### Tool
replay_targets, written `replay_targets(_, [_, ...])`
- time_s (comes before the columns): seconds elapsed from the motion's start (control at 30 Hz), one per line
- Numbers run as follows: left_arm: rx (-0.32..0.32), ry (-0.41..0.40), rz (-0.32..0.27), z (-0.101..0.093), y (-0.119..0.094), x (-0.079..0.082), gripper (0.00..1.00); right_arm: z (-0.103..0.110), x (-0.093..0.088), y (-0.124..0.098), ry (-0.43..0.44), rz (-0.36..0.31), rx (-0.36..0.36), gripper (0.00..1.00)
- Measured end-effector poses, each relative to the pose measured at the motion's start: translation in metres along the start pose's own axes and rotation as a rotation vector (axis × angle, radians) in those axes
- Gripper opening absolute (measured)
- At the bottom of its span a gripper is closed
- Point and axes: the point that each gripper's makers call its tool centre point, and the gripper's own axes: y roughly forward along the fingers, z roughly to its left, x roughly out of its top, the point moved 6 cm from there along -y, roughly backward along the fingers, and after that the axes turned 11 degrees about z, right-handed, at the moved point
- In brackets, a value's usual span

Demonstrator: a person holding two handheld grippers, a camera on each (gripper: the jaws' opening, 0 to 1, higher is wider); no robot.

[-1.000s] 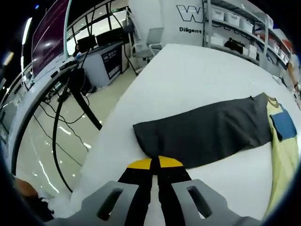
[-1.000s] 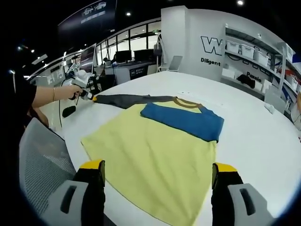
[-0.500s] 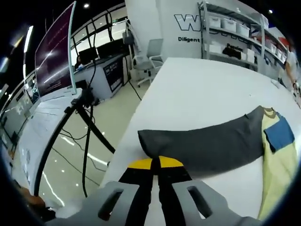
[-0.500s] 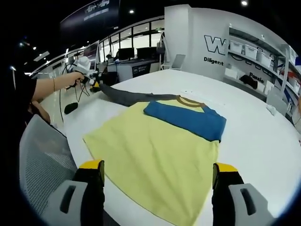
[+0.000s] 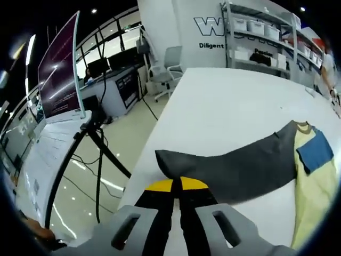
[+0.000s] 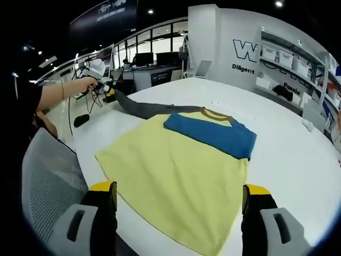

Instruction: Fold the garment on the visible template until the final outline fits inside the template.

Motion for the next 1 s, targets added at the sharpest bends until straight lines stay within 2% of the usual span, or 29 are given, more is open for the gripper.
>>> replay_targets(0.17, [-0.033, 0.030, -0.031, -0.018, -0.006, 0.017, 0.06, 0.001, 0.000, 0.001, 0.001, 0.010, 0.005, 0.99])
replay_targets(0.37, [-0.115, 0.106, -0.102, -0.062, -0.019, 0.044, 0.06, 0.001, -0.002, 0.002, 0.027, 0.035, 0.016, 0.99])
replay_targets(0.43, [-0.128, 0.122, -0.113, -0.070, -0.021, 0.050, 0.06, 0.001, -0.002, 0.002, 0.028, 0.036, 0.015, 0.99])
replay_targets(0.5, [-0.180, 0.136, -0.128, -0.088, -0.025, 0.059, 0.06, 0.001, -0.002, 0.001, 0.027, 0.042, 0.015, 0.99])
replay_targets(0.67, [-0.228, 0.172, -0.162, -0.112, -0.035, 0.074, 0.06, 0.000, -0.003, -0.001, 0.032, 0.050, 0.011, 0.99])
replay_targets(0.8, [-0.293, 0.200, -0.203, -0.140, -0.049, 0.089, 0.06, -0.001, -0.006, 0.000, 0.040, 0.072, 0.009, 0.99])
replay_targets(0.9, [-0.359, 0.249, -0.245, -0.171, -0.062, 0.100, 0.06, 0.001, -0.009, 0.002, 0.041, 0.093, 0.011, 0.99])
replay_targets(0.97, [-0.376, 0.259, -0.256, -0.181, -0.066, 0.103, 0.06, 0.002, -0.009, 0.002, 0.040, 0.098, 0.014, 0.99])
replay_targets(1.0, [-0.411, 0.280, -0.265, -0.196, -0.071, 0.105, 0.06, 0.002, -0.009, 0.002, 0.039, 0.098, 0.014, 0.99])
